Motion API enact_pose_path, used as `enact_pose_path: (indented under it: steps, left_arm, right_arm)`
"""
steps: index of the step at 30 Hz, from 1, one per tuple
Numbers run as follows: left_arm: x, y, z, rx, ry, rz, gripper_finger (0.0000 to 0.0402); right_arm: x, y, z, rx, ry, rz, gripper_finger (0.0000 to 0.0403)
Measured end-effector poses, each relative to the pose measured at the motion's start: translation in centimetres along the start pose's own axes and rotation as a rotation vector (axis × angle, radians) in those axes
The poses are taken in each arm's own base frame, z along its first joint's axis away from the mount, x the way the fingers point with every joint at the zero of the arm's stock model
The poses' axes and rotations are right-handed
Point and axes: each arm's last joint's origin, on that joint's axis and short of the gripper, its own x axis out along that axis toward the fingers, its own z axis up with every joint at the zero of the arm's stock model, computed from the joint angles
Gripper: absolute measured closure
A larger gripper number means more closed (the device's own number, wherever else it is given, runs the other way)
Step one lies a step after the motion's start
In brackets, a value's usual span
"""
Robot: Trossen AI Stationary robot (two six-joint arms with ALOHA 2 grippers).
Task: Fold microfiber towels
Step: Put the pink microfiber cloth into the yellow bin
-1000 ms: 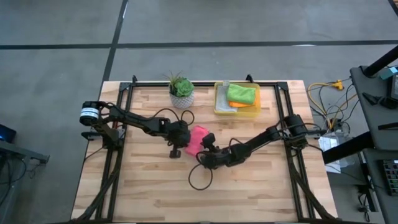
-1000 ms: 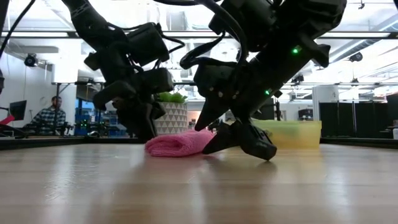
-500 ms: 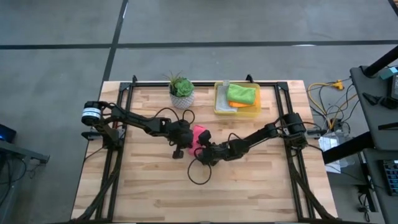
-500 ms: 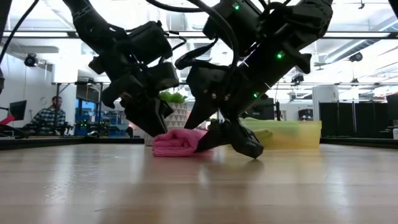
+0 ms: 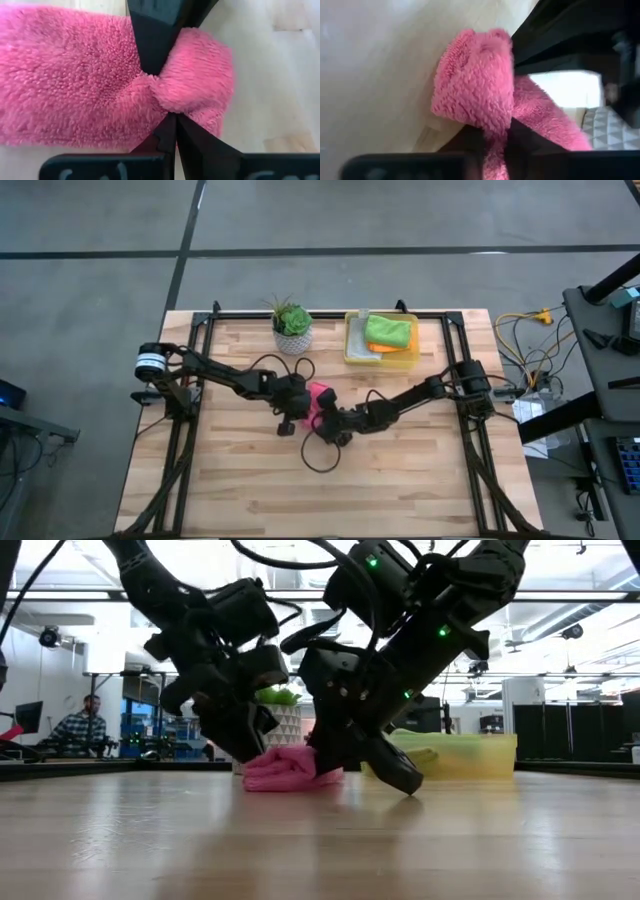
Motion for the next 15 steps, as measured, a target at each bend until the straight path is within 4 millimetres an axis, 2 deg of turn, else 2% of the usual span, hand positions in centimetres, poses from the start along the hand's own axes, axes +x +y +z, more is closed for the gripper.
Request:
enact_pose_path:
  steps: [3,9,11,15]
  left_arm:
    - [-1.1,-0.2,0.9,0.011,-0.040,0.007,0.0402]
    - [-5.3,-0.8,3.0,0.032,-0.181,0.081,0.0402]
    - [-7.4,-1.1,3.4,0.001,-0.223,0.124,0.0402]
    - [-11.9,-1.9,3.6,-0.057,-0.311,0.198,0.0402]
  right_arm:
    - [0.2,-0.4,-0.1,0.058,0.007,0.007,0.0384]
    - [-0.3,-2.2,0.6,0.148,0.029,0.015,0.0388]
    - [-1.2,-3.0,0.9,0.188,0.034,0.019,0.0388]
    - [-5.2,-6.5,2.4,0.344,-0.061,-0.020,0.0389]
